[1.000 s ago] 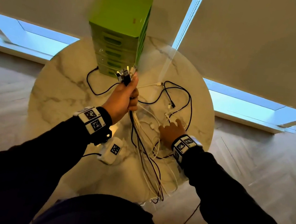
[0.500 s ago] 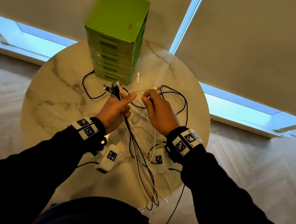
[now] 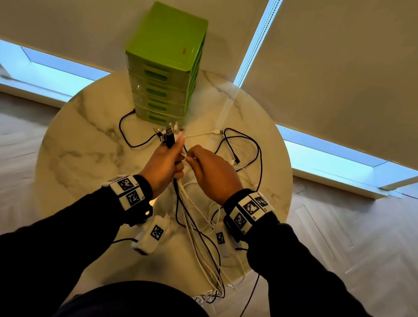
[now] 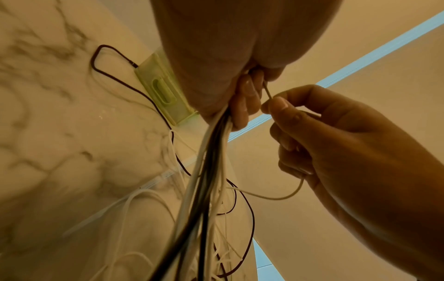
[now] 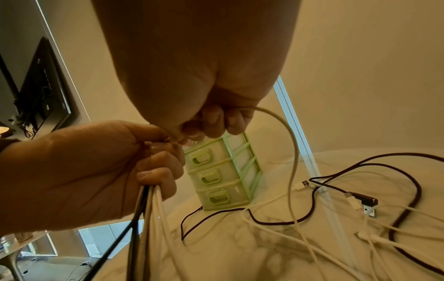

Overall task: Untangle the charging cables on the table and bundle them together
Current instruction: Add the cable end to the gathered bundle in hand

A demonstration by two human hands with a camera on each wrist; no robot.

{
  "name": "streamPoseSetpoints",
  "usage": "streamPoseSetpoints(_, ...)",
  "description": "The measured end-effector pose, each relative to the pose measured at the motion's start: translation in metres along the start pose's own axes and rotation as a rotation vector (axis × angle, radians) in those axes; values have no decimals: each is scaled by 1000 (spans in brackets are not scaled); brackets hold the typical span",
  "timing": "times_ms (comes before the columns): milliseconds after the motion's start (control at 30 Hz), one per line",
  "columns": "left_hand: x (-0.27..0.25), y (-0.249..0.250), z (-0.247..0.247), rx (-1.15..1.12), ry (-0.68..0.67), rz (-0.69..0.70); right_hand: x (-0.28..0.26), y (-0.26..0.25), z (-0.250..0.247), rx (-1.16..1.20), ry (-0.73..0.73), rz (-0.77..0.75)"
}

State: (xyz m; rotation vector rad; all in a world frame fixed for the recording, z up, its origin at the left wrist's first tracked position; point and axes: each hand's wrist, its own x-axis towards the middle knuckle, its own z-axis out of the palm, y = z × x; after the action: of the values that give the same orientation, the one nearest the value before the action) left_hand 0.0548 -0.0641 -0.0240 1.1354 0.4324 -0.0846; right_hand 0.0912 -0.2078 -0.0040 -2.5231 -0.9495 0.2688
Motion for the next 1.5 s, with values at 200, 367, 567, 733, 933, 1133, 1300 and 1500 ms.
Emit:
streamPoseSetpoints(200, 0, 12, -5, 11, 123, 122, -26, 0, 6, 111, -52, 23)
streamPoseSetpoints(367, 12, 42, -13, -197, 236, 173, -62, 19, 21, 145, -250, 50)
streamPoseSetpoints(567, 21, 80, -35, -212, 179, 241, -86, 75, 43, 182, -287, 340)
streamPoseSetpoints(733, 5, 69, -22, -15, 83, 174, -55, 72, 34, 221, -35, 426)
streamPoseSetpoints(933, -9, 26, -5, 153, 75, 5, -15, -7, 12, 255, 149, 282)
streamPoseSetpoints(1133, -8, 25, -4, 138, 169, -42, -16, -39, 19, 79, 146, 105)
streamPoseSetpoints(1300, -9, 14, -10, 241, 114, -89, -19, -43, 11, 51, 206, 98)
streamPoseSetpoints(1500, -9, 18, -1, 83, 175, -60, -22, -38, 21, 89, 70, -34)
